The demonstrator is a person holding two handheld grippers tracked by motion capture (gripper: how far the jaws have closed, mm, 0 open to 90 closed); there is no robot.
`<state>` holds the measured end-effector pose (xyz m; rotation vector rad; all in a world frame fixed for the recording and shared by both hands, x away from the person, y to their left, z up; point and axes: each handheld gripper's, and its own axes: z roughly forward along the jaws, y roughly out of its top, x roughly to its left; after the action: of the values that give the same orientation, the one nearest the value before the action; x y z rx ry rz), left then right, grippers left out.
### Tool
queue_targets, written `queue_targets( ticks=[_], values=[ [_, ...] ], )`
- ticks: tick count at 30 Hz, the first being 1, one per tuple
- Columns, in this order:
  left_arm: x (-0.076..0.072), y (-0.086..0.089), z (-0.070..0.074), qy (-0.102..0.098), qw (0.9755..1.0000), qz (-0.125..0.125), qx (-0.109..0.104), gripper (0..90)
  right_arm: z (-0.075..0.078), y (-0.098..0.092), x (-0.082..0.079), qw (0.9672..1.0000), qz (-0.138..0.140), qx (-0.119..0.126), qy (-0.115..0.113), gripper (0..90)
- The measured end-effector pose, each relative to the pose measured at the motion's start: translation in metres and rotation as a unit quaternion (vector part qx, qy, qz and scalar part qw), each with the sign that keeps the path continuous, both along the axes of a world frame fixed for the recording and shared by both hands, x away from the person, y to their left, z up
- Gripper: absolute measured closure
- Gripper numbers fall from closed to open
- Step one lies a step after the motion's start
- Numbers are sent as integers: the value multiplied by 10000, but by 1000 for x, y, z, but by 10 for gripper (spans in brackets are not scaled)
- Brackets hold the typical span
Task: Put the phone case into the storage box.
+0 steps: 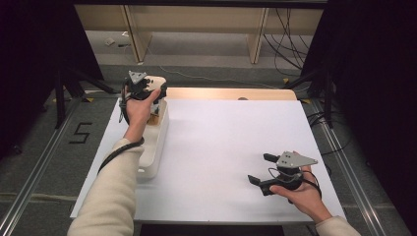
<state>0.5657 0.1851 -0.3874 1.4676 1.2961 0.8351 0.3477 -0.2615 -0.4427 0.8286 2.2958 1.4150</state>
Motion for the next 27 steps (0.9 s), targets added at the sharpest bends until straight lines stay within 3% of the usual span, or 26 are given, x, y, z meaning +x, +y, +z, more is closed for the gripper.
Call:
queue_targets(
  ticks=[27],
  values=[
    [12, -1, -6, 138, 9999, -18, 42, 100, 0, -1, 0, 10000, 2, 14, 4, 55]
  ],
)
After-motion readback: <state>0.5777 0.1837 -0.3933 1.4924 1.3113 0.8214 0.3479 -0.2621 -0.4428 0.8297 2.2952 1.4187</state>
